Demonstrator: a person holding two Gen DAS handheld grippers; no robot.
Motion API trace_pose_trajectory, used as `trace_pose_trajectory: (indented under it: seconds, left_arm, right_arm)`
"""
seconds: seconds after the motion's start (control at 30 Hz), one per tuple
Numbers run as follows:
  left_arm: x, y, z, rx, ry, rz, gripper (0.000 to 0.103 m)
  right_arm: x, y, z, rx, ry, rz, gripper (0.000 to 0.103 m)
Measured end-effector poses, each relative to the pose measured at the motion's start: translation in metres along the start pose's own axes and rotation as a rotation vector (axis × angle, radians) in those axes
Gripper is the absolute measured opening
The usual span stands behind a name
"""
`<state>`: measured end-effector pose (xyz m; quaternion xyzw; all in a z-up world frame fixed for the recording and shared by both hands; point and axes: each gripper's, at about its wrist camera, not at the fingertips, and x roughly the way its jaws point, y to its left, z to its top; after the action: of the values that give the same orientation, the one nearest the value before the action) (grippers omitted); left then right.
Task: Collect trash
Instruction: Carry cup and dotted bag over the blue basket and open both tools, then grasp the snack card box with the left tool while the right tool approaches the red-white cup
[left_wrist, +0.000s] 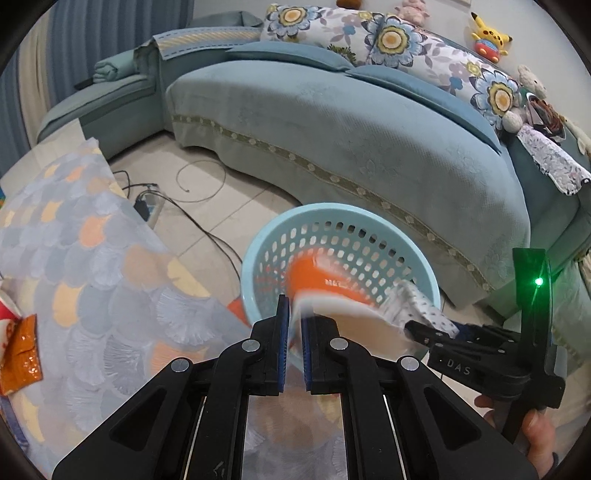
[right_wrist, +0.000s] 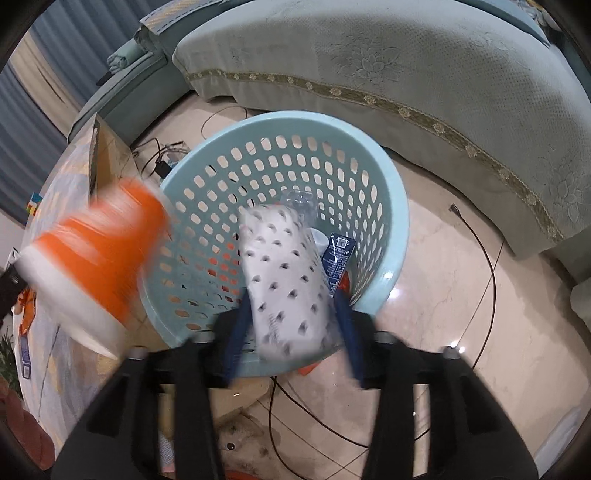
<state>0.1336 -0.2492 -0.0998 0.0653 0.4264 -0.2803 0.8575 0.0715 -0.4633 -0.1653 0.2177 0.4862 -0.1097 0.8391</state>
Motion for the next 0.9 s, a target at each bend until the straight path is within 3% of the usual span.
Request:
trace_pose_trajectory:
  seconds: [0.1, 0.23, 0.53, 0.8, 0.9]
  left_arm:
    - [0.000, 0.000, 0.000, 0.006, -0.002, -0.002, 0.007]
    - [-0.002, 0.000, -0.002, 0.001, -0.010, -0.006, 0.041]
    - [-0.014, 0.011, -0.006, -0.022, -0.028, 0.006, 0.041]
    - [-0.046, 0.029, -0.007, -0.053, -0.075, 0.014, 0.041]
    - [-0.074, 0.045, -0.004, -0.085, -0.116, 0.036, 0.049]
  right_arm:
    - [-0.005, -0.003, -0.001, 0.008, -0.017, 0.003, 0.051]
    - [-0.010, -0.007, -0.003, 0.029, -0.023, 0.012, 0.052]
    - [-0.014, 0.000, -0.009, 0.016, -0.025, 0.016, 0.052]
    - [-0.031, 0.034, -0.011, -0.056, -0.078, 0.017, 0.052]
    - [-0.045, 0.056, -0.010, -0.107, -0.117, 0.028, 0.052]
